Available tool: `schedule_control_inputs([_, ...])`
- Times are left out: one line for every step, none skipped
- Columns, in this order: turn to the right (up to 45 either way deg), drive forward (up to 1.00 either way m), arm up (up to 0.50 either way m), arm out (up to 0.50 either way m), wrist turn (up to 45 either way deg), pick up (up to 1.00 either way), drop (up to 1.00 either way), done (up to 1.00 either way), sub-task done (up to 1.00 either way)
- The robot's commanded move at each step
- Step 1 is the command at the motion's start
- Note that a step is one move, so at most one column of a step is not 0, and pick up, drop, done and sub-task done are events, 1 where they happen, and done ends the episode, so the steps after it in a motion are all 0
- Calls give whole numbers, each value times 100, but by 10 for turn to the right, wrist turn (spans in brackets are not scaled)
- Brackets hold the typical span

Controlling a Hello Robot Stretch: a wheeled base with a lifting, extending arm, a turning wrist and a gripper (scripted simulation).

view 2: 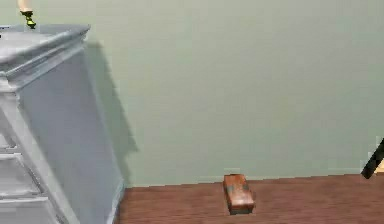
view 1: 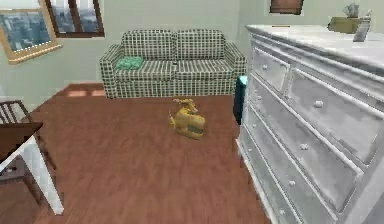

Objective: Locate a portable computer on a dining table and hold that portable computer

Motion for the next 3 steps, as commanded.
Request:
schedule_control_inputs([-420,0,0,0,0,0,0,0,0])
schedule_control_inputs([0,55,0,0,0,0,0,0,0])
schedule_control_inputs([-450,0,0,0,0,0,0,0,0])
